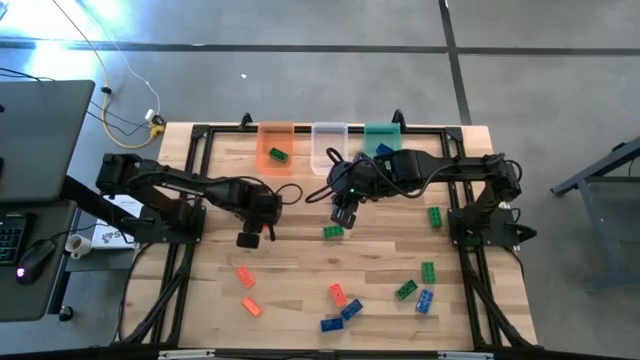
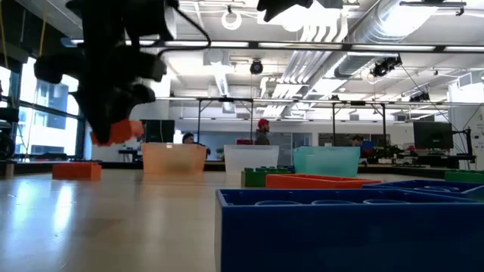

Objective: Sort & place blocks by color
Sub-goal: Put the orange game piece into the transparent bin

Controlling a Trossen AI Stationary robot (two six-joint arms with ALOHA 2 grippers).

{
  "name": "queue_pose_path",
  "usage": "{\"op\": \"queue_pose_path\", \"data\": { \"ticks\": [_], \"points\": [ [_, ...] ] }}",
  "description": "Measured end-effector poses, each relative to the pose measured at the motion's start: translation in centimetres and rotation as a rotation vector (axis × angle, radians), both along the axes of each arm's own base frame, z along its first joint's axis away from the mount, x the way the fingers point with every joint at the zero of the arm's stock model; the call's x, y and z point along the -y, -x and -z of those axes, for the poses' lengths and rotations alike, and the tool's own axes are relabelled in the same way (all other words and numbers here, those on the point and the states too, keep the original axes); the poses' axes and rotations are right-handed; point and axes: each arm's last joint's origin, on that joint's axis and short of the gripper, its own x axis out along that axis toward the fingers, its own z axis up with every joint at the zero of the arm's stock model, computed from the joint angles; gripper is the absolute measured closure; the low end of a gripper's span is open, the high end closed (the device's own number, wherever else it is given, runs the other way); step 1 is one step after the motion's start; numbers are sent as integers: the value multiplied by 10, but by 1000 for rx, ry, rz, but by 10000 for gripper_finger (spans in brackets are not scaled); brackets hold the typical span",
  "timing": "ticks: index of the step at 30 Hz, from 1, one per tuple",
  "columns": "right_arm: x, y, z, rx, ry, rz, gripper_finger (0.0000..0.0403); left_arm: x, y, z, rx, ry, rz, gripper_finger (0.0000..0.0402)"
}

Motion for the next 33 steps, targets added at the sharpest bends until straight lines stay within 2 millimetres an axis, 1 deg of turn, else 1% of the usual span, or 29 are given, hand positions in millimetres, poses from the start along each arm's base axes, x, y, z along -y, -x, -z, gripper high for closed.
{"op": "queue_pose_path", "data": {
  "ticks": [4, 11, 18, 22, 26, 30, 33],
  "points": [
    [0, 0, 0, -3, 22, -31, 267, 0, -6, -18, 116, -13, 31, 294],
    [0, -4, -3, 24, 73, -104, 267, -1, -18, -50, 377, -49, 64, 294],
    [-2, -6, -4, 21, 132, -259, 267, 0, -29, -75, 647, -90, 108, 294],
    [-2, -6, -4, 17, 152, -289, 267, 4, -36, -85, 762, -118, 162, 294],
    [-2, -6, -5, 11, 208, -274, 267, 7, -41, -92, 845, -154, 214, 294],
    [-4, -6, -5, 5, 243, -289, 264, 7, -42, -95, 871, -174, 231, 294],
    [-6, -6, -5, 7, 236, -292, 245, 4, -41, -94, 859, -176, 224, 294]
  ]
}}
